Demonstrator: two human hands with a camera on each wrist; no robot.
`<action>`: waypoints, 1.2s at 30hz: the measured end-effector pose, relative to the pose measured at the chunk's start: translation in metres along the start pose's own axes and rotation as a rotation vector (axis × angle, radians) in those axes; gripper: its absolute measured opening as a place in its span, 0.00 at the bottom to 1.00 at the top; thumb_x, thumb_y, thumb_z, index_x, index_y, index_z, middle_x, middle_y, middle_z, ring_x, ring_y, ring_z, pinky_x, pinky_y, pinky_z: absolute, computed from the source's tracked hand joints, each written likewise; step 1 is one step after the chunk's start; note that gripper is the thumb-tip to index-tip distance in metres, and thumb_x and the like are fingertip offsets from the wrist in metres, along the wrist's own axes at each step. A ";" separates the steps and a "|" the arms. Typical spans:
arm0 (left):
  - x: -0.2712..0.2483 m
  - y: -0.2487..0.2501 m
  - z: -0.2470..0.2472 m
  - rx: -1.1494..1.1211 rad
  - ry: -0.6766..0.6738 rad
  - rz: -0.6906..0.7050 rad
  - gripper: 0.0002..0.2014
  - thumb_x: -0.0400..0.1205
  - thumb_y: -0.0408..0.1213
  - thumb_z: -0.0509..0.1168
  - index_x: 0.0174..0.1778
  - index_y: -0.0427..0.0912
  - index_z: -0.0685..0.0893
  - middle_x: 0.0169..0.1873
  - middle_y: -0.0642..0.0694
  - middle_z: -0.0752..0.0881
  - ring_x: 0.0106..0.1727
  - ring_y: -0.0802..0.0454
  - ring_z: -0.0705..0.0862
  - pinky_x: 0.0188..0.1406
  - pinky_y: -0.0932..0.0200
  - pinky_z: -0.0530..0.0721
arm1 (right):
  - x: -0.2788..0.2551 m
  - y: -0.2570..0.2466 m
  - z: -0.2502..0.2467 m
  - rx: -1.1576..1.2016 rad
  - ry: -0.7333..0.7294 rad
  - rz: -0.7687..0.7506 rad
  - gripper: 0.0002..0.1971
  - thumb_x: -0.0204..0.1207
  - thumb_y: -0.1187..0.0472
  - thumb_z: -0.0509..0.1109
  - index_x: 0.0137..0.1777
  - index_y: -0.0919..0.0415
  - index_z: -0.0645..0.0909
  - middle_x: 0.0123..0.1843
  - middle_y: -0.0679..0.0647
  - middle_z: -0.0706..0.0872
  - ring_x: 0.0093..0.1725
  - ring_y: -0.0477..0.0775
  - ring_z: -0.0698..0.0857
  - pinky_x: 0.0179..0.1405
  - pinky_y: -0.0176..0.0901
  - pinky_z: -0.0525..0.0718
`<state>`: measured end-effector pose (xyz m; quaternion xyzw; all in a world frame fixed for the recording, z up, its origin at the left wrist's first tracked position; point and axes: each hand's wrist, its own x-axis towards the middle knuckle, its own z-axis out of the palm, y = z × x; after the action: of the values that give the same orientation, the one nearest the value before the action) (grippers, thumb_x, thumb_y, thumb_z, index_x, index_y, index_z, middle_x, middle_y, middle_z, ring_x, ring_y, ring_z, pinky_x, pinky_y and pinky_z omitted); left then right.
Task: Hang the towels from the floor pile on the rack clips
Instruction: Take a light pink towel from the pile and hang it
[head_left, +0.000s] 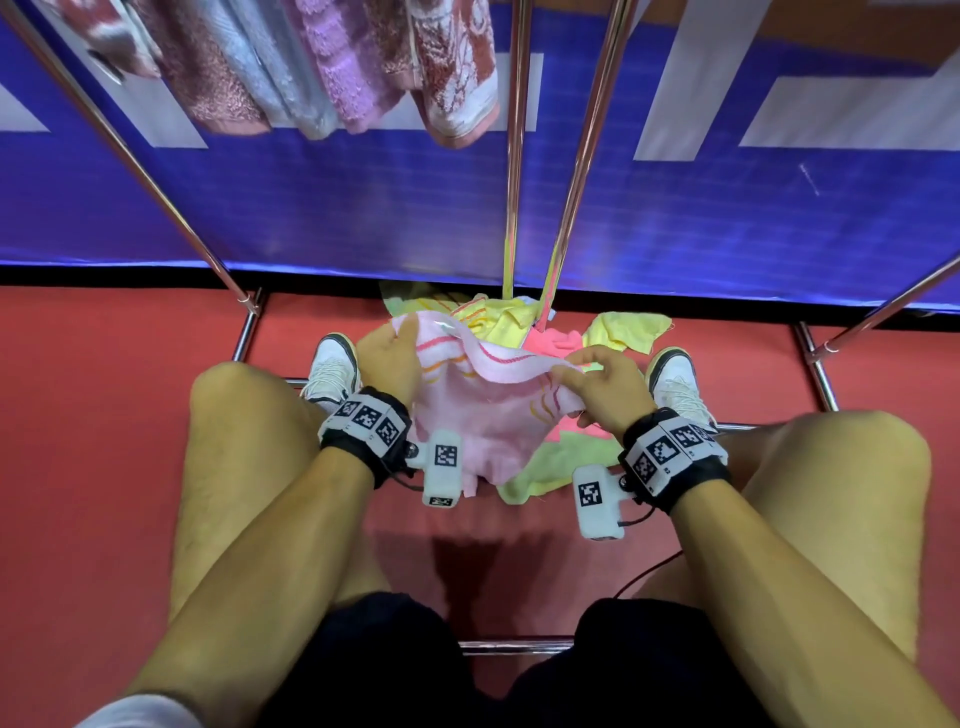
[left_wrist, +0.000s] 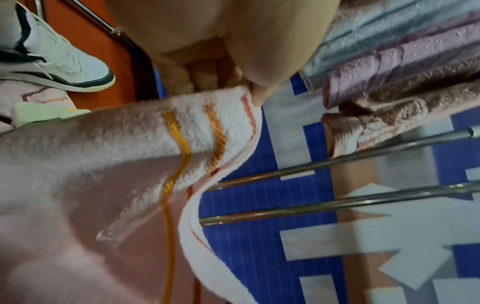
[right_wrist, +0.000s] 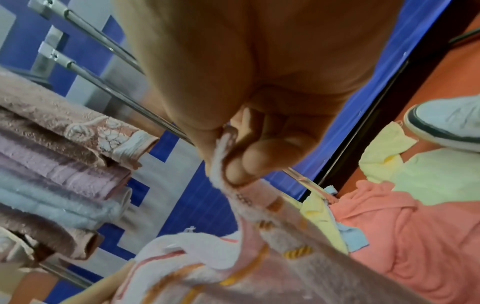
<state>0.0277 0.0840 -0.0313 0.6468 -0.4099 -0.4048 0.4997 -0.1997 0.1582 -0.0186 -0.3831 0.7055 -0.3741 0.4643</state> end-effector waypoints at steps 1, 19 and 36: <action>-0.001 -0.003 0.003 0.028 -0.040 0.009 0.11 0.82 0.42 0.67 0.41 0.39 0.88 0.36 0.43 0.85 0.34 0.54 0.81 0.40 0.53 0.85 | 0.000 -0.002 0.001 0.077 0.027 -0.005 0.10 0.80 0.64 0.71 0.58 0.67 0.77 0.28 0.61 0.81 0.14 0.50 0.76 0.13 0.37 0.76; -0.044 0.021 0.028 -0.056 -0.550 -0.088 0.10 0.81 0.22 0.66 0.43 0.41 0.87 0.34 0.41 0.87 0.32 0.53 0.86 0.33 0.61 0.85 | -0.011 -0.011 0.033 0.203 -0.113 -0.151 0.11 0.71 0.80 0.73 0.49 0.67 0.84 0.24 0.48 0.87 0.22 0.44 0.82 0.28 0.37 0.83; -0.052 0.015 0.033 -0.044 -0.614 -0.083 0.10 0.84 0.24 0.64 0.45 0.39 0.88 0.44 0.32 0.89 0.43 0.41 0.87 0.47 0.47 0.89 | -0.006 -0.002 0.022 -0.107 0.005 -0.386 0.10 0.76 0.68 0.74 0.40 0.51 0.83 0.36 0.54 0.83 0.33 0.41 0.79 0.40 0.37 0.83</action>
<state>-0.0221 0.1201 -0.0166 0.4997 -0.5060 -0.6101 0.3493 -0.1767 0.1587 -0.0216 -0.5345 0.6390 -0.4191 0.3610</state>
